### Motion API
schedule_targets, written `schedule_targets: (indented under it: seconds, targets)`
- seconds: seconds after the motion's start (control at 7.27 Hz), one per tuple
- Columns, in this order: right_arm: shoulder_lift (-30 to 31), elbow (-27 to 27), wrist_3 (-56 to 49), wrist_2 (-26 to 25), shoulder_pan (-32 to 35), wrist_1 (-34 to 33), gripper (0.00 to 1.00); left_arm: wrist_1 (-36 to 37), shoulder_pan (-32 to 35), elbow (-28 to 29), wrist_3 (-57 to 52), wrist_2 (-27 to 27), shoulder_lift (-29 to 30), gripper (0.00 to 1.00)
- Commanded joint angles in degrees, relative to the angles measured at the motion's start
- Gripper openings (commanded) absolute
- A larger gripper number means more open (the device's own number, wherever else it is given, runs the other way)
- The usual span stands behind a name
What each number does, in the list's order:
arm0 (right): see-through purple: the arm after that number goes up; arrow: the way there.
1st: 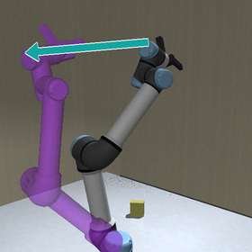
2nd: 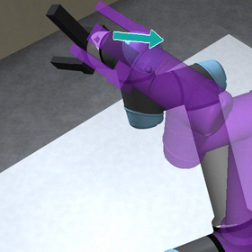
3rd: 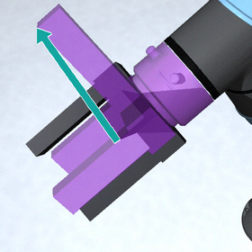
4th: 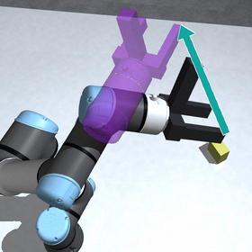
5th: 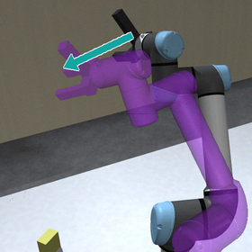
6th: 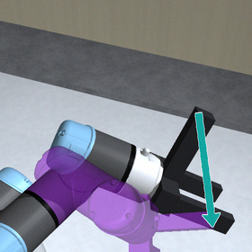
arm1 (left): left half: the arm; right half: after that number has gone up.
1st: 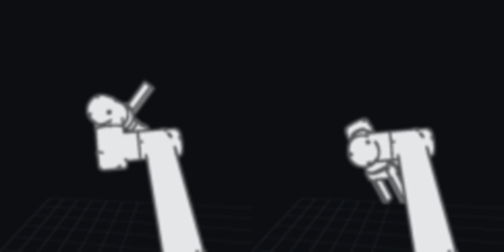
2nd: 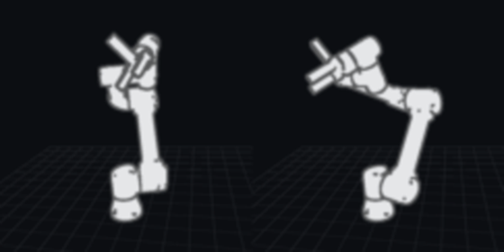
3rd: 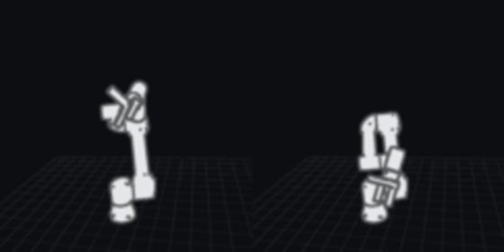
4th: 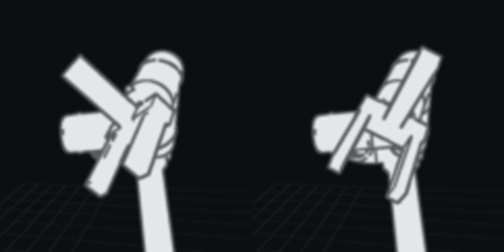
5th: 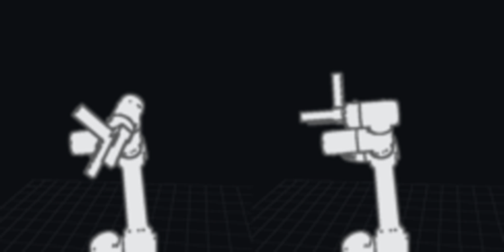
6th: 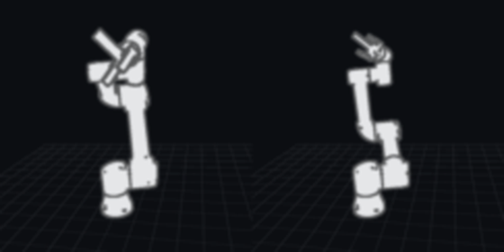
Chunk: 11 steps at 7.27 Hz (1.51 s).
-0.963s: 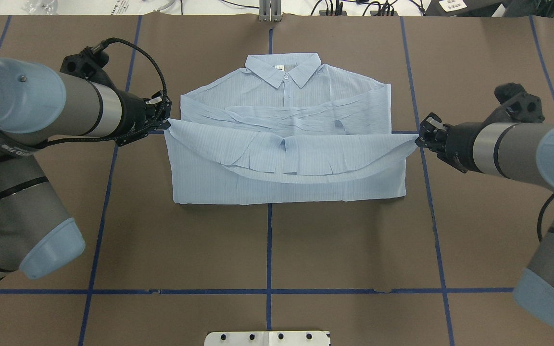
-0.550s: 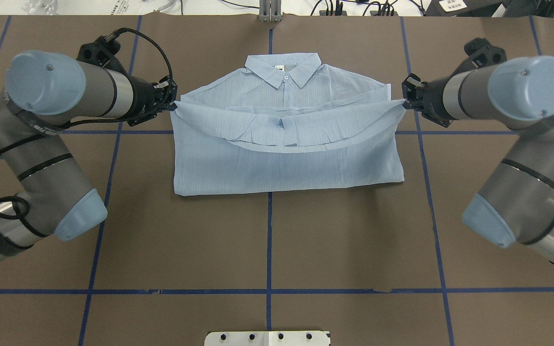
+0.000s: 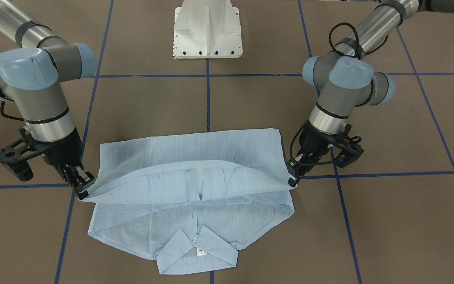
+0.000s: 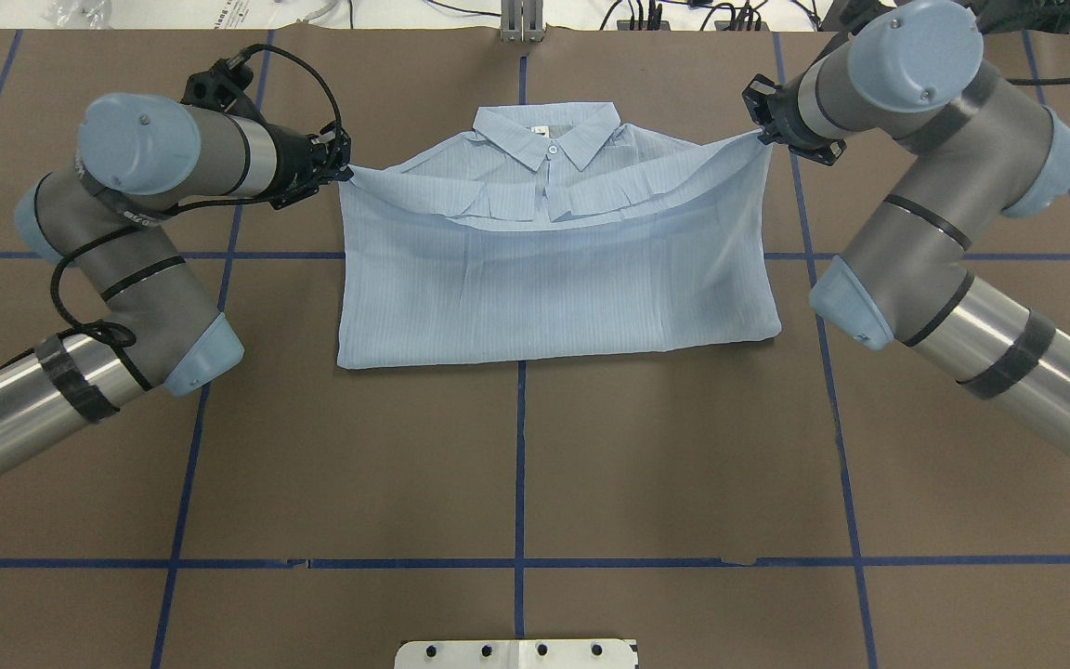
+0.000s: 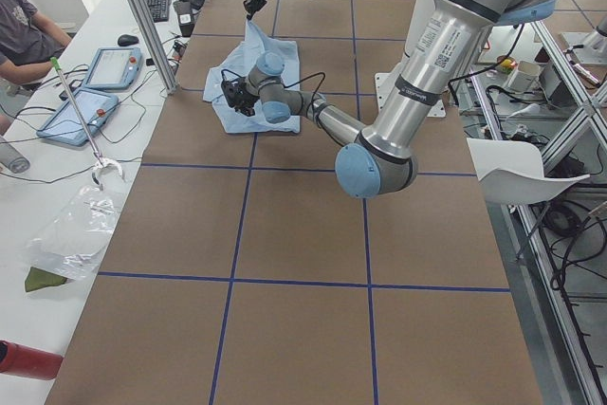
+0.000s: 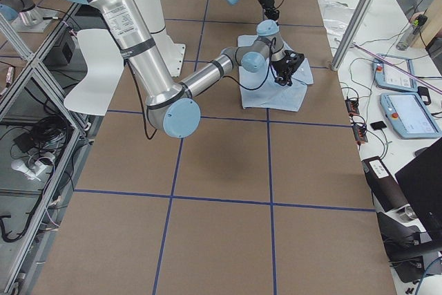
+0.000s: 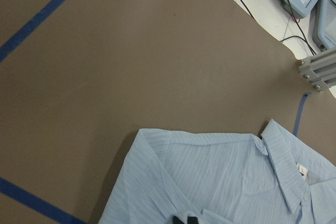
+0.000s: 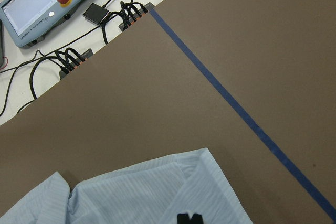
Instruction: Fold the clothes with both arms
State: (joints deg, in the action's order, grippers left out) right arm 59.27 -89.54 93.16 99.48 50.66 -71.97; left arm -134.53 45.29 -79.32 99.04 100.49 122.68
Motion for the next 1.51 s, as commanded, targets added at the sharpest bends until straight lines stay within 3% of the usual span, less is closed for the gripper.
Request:
schedule_targets:
  seconds: [0.0,0.69,0.83,0.96,1.1,1.24,1.38]
  targets:
    - [-3.5,6.0,-1.1,0.0,0.2,0.2,0.0,-5.5,0.7,8.3,0.0,0.0,3.1,0.0]
    - [-6.3,15.7,-1.8,-0.6,-0.3,6.0,0.0,-9.3,0.8,15.6,-0.5,-0.6,5.3,0.0]
    - [-6.3,16.2,-1.8,-0.7,-0.5,6.0,0.2,-9.5,0.8,15.6,-0.4,-0.6,5.5,0.01]
    - [-6.8,16.6,-1.8,-0.8,-0.6,6.1,0.3,-10.6,0.8,15.7,-0.4,-0.5,5.5,0.11]
    - [-6.8,16.8,-1.8,-0.7,-0.6,6.1,0.49,-11.3,0.9,15.7,-0.4,-0.4,5.4,0.23]
    - [-6.6,16.4,-1.9,-0.6,-0.6,6.1,0.58,-11.4,1.0,15.6,-0.4,-0.3,5.4,0.29]
    - [-5.1,12.0,-0.9,-0.6,-1.4,6.4,0.59,-11.6,1.3,15.2,-0.5,0.0,5.4,0.34]
